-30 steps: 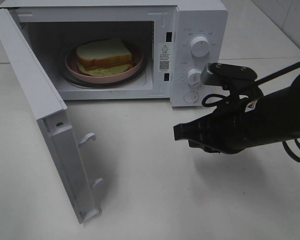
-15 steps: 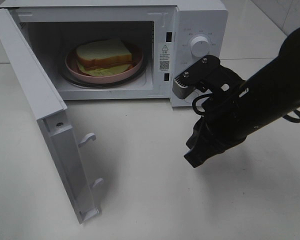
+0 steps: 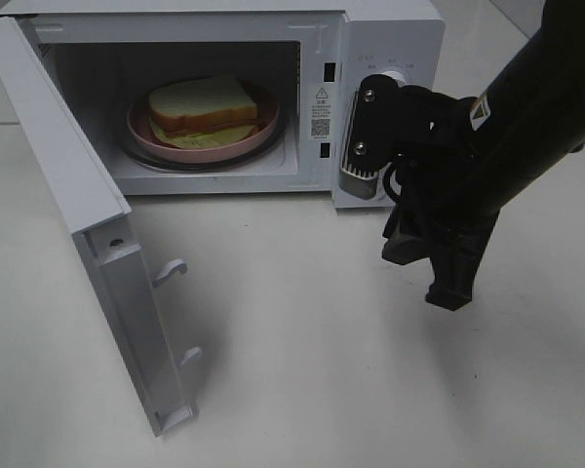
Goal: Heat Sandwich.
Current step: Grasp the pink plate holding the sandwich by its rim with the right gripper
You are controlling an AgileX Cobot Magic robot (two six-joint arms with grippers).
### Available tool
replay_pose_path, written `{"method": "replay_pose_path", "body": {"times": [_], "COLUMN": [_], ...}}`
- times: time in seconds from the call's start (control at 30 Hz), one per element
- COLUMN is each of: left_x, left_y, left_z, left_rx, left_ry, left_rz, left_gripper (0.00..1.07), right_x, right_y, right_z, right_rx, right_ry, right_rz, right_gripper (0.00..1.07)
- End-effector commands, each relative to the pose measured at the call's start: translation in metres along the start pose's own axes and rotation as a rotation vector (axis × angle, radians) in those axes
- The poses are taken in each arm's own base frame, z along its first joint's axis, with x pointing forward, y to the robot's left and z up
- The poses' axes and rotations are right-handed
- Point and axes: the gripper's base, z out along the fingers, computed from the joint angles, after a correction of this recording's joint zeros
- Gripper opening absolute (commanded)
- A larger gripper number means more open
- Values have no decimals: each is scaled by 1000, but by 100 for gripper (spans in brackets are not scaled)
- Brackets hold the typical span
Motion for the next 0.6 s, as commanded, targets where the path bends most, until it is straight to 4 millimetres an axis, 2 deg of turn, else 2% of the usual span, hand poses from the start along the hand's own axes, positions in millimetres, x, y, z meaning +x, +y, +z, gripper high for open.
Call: {"method": "replay_pose_path", "body": {"times": [0.03, 0.07, 0.2, 0.23, 0.33, 0.4, 0.43, 0.47, 0.5, 0.53, 0.57, 0.6], "left_x": [0, 0, 0, 0, 0, 0, 0, 0, 0, 0, 0, 0], "left_y": [0, 0, 0, 0, 0, 0, 0, 0, 0, 0, 0, 0], "left_z": [-2, -2, -2, -2, -2, -2, -2, -2, -2, -2, -2, -2], "left_rx": [-5, -5, -5, -5, -5, -5, -5, -5, -5, -5, -5, -5], "left_ry": [-27, -27, -27, -27, -27, -27, -27, -27, -27, -27, -27, -27], "left_rz": [1, 1, 1, 1, 1, 1, 1, 1, 1, 1, 1, 1], "left_gripper": [98, 98, 98, 98, 98, 98, 98, 98, 98, 98, 98, 98], "right_x": [0, 0, 2, 2, 3, 4, 4, 5, 5, 5, 5, 4], "right_y": [-2, -3, -2, -2, -3, -4, -4, -5, -5, -5, -5, -6], "right_z": [-7, -9, -10, -11, -11, -11, -11, -11, -11, -11, -11, -11], "right_rx": [-11, -17, -34, -41, -36, -29, -29, -25, -23, -20, -20, -12], "right_ry": [33, 45, 70, 79, 91, 105, 105, 108, 110, 108, 108, 104], "right_rz": [-171, -251, -374, -429, -466, -482, -482, -486, -484, -484, -484, -484], "right_gripper": [21, 23, 28, 33, 39, 50, 50, 55, 67, 71, 71, 78]}}
